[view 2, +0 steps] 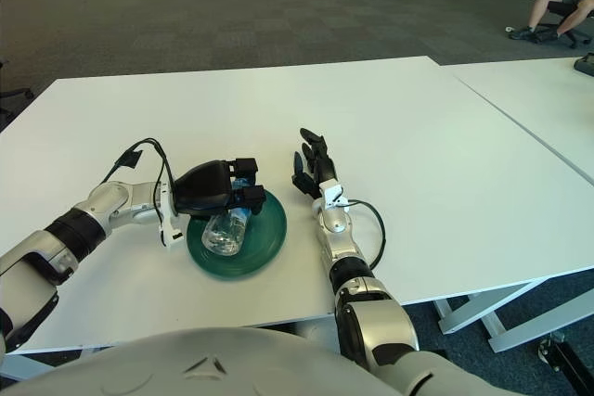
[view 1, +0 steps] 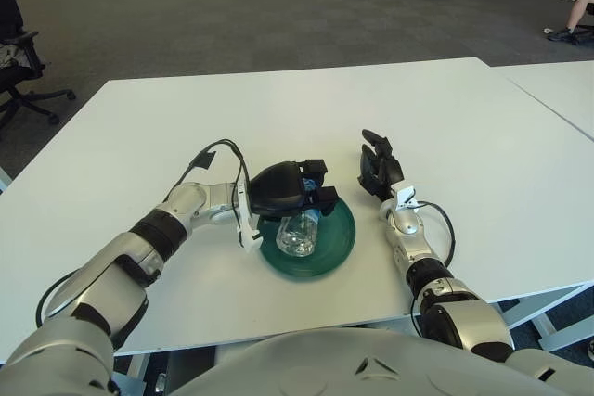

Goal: Put the bottle into the plate.

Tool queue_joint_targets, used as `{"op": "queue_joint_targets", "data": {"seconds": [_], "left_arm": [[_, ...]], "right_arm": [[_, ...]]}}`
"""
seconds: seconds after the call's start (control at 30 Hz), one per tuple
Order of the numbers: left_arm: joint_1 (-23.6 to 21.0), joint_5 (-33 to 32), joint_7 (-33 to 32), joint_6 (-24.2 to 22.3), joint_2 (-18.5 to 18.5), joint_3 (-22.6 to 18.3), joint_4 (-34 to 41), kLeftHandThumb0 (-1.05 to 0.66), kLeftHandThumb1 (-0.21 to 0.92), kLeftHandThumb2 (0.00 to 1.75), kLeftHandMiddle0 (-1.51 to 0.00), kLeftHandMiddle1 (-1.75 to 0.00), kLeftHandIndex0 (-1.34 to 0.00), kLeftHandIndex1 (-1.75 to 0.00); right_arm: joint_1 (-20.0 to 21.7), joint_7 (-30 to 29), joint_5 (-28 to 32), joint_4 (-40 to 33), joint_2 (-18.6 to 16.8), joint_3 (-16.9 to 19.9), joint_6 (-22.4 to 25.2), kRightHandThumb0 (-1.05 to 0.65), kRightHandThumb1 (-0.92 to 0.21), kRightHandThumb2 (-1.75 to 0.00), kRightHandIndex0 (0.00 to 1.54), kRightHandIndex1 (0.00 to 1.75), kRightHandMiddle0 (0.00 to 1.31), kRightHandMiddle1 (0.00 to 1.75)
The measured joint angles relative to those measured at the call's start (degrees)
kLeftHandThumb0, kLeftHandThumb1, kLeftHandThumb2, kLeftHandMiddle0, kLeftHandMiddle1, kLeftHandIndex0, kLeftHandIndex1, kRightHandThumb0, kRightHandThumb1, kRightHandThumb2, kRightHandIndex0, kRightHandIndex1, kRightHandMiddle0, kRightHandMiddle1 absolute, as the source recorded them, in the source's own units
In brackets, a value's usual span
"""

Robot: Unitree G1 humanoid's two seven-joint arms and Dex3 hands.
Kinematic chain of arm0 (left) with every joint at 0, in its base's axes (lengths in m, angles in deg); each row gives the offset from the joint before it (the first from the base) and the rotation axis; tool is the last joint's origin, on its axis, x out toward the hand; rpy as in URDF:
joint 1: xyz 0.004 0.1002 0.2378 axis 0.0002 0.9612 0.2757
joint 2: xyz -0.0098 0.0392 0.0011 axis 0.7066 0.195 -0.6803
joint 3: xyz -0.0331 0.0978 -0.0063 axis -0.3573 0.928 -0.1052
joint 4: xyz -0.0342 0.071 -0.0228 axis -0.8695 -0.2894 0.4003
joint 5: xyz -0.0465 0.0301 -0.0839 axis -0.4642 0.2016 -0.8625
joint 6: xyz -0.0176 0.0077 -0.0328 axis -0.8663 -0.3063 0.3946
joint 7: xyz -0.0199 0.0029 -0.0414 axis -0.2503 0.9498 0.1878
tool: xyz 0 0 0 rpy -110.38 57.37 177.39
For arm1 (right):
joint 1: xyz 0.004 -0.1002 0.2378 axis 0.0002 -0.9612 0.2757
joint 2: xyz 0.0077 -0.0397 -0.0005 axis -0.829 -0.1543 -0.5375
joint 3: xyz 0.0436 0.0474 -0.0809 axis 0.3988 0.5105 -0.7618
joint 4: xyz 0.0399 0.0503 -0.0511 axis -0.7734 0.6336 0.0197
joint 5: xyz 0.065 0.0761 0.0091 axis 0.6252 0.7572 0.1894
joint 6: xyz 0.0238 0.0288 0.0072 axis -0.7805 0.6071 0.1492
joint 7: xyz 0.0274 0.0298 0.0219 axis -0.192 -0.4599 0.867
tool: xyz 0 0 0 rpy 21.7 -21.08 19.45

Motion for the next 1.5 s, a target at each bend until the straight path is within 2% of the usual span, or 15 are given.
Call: {"op": "queue_joint_targets", "data": {"seconds": [0.77, 0.9, 1.07, 1.23, 1.3, 1.5], "left_arm": [[-0.3, 3.0, -13.8, 0.9, -2.0, 0.7, -5.9, 0.00, 0.26, 1.39, -0.63, -1.74, -0.46, -1.74], [-1.0, 5.2, -17.4, 0.3, -3.4, 2.3, -9.2, -0.01, 0.30, 1.31, -0.61, -1.74, -0.48, -1.64], [-2.1, 8.3, -22.6, -1.3, -5.1, 4.8, -13.0, -0.01, 0.46, 1.09, -0.53, -1.75, -0.41, -1.54], [-4.1, 10.7, -26.8, -2.5, -5.4, 6.8, -15.3, -0.01, 0.71, 0.78, -0.38, -1.75, -0.22, -1.57], [-5.1, 11.6, -28.0, -3.0, -5.2, 7.7, -16.4, -0.21, 0.84, 0.63, -0.32, -1.69, -0.20, -1.67], [-7.1, 12.9, -30.6, -3.6, -5.1, 9.7, -18.9, -0.34, 0.91, 0.53, -0.27, -1.58, -0.19, -1.74]], "right_arm": [[0.1, 0.7, 1.1, 0.5, -0.2, 0.8, -0.4, -0.65, -0.92, -0.78, 0.26, 0.00, 0.00, 0.58], [0.3, 0.7, 1.2, 0.8, -0.2, 0.9, -0.6, -0.64, -0.92, -0.77, 0.26, 0.00, 0.00, 0.59], [0.5, 0.7, 1.3, 1.0, -0.3, 1.0, -0.6, -0.64, -0.92, -0.77, 0.26, 0.00, 0.00, 0.60], [0.6, 0.6, 1.2, 1.6, -0.3, 1.1, -1.2, -0.64, -0.92, -0.77, 0.27, 0.00, 0.00, 0.62], [0.6, 0.6, 1.3, 1.9, -0.3, 1.2, -1.9, -0.64, -0.92, -0.77, 0.27, 0.00, 0.00, 0.64], [0.8, 1.3, 1.4, 2.4, -0.3, 1.2, -3.4, -0.64, -0.92, -0.78, 0.27, 0.00, 0.00, 0.66]]}}
